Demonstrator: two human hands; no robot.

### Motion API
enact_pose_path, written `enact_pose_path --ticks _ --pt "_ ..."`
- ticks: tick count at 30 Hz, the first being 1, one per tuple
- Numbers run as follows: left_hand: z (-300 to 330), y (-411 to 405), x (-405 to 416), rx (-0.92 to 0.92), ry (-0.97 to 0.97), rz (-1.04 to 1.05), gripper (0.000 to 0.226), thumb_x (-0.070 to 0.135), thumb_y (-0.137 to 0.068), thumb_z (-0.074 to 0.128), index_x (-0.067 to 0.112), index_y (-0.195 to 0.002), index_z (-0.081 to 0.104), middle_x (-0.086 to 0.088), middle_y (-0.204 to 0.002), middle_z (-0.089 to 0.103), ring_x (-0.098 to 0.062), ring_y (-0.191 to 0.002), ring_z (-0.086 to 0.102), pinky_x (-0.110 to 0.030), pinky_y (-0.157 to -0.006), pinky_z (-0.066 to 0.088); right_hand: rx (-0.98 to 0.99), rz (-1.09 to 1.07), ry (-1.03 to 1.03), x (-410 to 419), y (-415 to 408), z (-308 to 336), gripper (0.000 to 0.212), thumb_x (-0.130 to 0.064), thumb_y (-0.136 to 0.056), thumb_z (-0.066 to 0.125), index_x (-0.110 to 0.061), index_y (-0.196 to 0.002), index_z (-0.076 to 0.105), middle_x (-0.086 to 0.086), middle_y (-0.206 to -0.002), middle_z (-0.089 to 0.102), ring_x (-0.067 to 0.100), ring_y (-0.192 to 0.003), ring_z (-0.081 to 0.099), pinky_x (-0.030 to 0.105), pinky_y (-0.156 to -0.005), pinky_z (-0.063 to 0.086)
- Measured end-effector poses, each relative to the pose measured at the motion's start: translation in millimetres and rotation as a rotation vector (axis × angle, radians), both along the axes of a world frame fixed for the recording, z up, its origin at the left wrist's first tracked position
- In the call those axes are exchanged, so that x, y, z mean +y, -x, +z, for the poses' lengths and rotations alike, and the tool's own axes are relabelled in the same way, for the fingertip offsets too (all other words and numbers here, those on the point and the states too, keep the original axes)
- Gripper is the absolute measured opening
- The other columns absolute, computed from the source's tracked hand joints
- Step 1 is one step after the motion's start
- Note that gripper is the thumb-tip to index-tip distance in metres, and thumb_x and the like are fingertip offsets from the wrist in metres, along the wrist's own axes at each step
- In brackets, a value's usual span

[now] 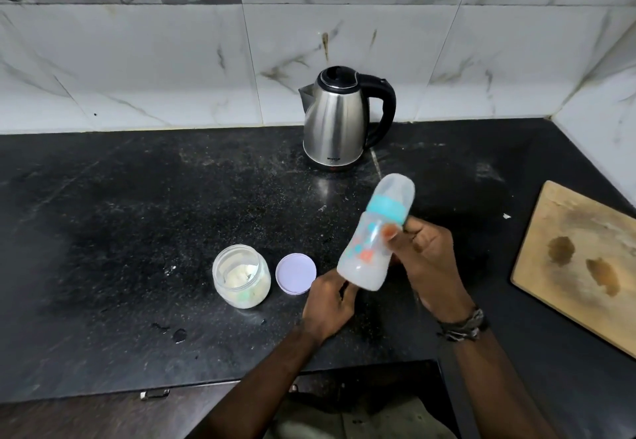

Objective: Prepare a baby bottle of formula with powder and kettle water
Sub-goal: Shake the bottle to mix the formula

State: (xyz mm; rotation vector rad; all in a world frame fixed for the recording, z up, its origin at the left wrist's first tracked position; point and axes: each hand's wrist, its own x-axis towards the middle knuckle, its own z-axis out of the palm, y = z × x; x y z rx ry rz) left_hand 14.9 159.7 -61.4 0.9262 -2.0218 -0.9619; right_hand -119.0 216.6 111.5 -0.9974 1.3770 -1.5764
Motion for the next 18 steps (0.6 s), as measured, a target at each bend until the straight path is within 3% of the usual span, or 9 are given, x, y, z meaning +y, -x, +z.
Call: enact_pose_path --ticks 2,3,8,11,12,15,17,18 --pt "3.0 1.3 0.5 0.004 0.028 -0.003 0.013 0.016 -0.097 0.065 0.010 -0.103 0.075 -0.007 -0.099 0.078 -0.019 -0.089 0.070 -0.024 -0.078 0.051 -0.346 -0.078 0.025 -1.4 -1.9 1.4 0.046 -0.060 -0.070 0.072 -0.019 -0.089 0.082 0.003 -0.095 0.079 0.017 -0.087 0.075 0.034 -0.073 0.062" --pt "3.0 1.5 0.1 0.003 0.029 -0.011 0.014 0.016 -0.098 0.064 0.011 -0.104 0.075 -0.004 -0.101 0.078 -0.017 -0.091 0.070 -0.020 -0.080 0.050 -0.419 -0.106 0.026 -2.2 -3.4 3.2 0.044 -0.060 -0.071 0.069 -0.021 -0.088 0.082 0.001 -0.095 0.079 0.015 -0.087 0.075 0.034 -0.073 0.063" --pt "-1.5 -0.2 -0.4 -0.014 -0.029 -0.013 0.026 0.025 -0.096 0.056 0.008 -0.108 0.070 -0.015 -0.102 0.077 -0.031 -0.089 0.071 -0.033 -0.073 0.055 0.042 0.004 0.003 -0.1 -1.3 2.8 0.057 -0.065 -0.064 0.081 -0.019 -0.098 0.077 0.002 -0.094 0.080 0.019 -0.087 0.077 0.029 -0.073 0.062" --pt "3.7 1.6 -0.5 -0.004 0.032 -0.015 0.019 0.022 -0.099 0.061 0.010 -0.103 0.075 -0.006 -0.099 0.078 -0.018 -0.089 0.070 -0.014 -0.078 0.047 -0.254 -0.133 0.068 -1.8 -0.4 3.4 0.046 -0.061 -0.070 0.075 -0.019 -0.087 0.081 0.002 -0.091 0.079 0.017 -0.084 0.075 0.035 -0.077 0.063" --pt "3.9 2.0 -1.2 -0.013 0.040 -0.016 0.015 0.018 -0.098 0.064 0.010 -0.103 0.076 -0.005 -0.099 0.078 -0.018 -0.089 0.071 -0.013 -0.077 0.045 -0.259 -0.162 0.085 -3.2 2.1 2.2 0.043 -0.059 -0.072 0.075 -0.019 -0.087 0.081 0.001 -0.090 0.079 0.017 -0.084 0.075 0.034 -0.076 0.062" --pt "0.8 -0.1 -0.1 -0.007 -0.003 -0.007 0.018 0.014 -0.092 0.060 0.006 -0.103 0.072 -0.014 -0.098 0.077 -0.030 -0.085 0.072 -0.027 -0.070 0.052 0.065 0.016 0.014 -0.4 1.5 7.3 0.025 -0.035 -0.081 0.079 -0.020 -0.100 0.074 -0.005 -0.093 0.080 0.015 -0.088 0.076 0.026 -0.074 0.061" --pt "-1.2 -0.5 0.3 -0.003 -0.008 -0.011 0.020 0.017 -0.092 0.058 0.006 -0.103 0.071 -0.014 -0.098 0.077 -0.030 -0.086 0.072 -0.026 -0.071 0.052 0.068 0.062 0.035 1.3 3.2 6.8 0.026 -0.035 -0.079 0.076 -0.020 -0.099 0.077 -0.003 -0.094 0.080 0.015 -0.087 0.076 0.025 -0.074 0.060" --pt "-0.1 0.2 0.1 -0.010 0.004 -0.013 0.017 0.017 -0.094 0.060 0.008 -0.102 0.073 -0.011 -0.096 0.077 -0.026 -0.085 0.071 -0.020 -0.073 0.049 -0.043 0.010 0.058 0.0 3.3 7.2 0.031 -0.043 -0.077 0.076 -0.018 -0.094 0.079 0.001 -0.093 0.080 0.016 -0.086 0.076 0.028 -0.075 0.061"
